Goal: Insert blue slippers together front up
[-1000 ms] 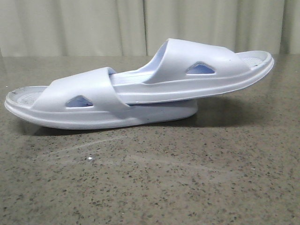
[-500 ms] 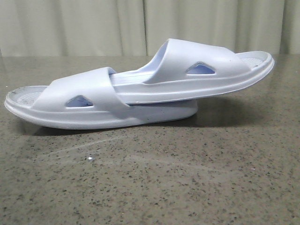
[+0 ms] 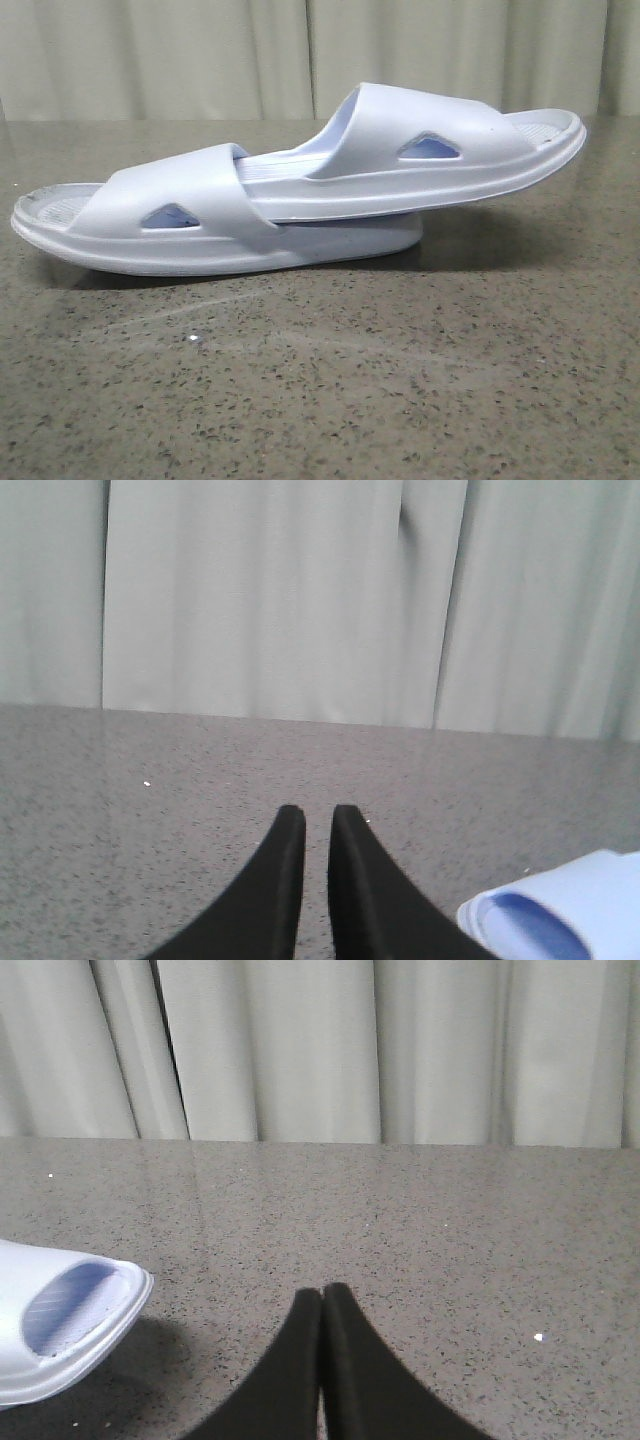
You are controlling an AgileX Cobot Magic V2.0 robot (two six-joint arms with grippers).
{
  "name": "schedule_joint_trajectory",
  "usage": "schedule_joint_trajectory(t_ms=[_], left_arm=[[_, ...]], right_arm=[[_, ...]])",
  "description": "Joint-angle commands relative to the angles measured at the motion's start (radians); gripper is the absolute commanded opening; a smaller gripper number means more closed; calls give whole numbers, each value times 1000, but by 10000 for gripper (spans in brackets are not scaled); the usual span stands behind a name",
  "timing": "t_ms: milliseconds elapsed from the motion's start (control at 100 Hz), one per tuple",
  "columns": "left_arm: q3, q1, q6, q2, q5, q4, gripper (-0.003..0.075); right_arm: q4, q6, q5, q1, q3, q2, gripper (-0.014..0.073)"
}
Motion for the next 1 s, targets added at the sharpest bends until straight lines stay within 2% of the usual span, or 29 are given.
schedule_joint_trajectory(t_ms=[0, 90, 310, 400, 710, 990], left_arm=[[-24, -7, -22, 1, -4, 194, 16], [-20, -5, -158, -15, 34, 412, 16], [52, -3, -773, -97, 27, 964, 16], [86, -3, -926, -135, 27, 1104, 16], [181, -3, -969, -169, -16, 1151, 16], [182, -3, -969, -169, -7, 1142, 16]], right_arm=[[6, -9, -84, -1, -26, 8, -107], [6, -9, -84, -1, -26, 8, -107], [6, -9, -84, -1, -26, 8, -107], [6, -9, -84, -1, -26, 8, -107], [6, -9, -84, -1, -26, 8, -107], [6, -9, -84, -1, -26, 8, -107]])
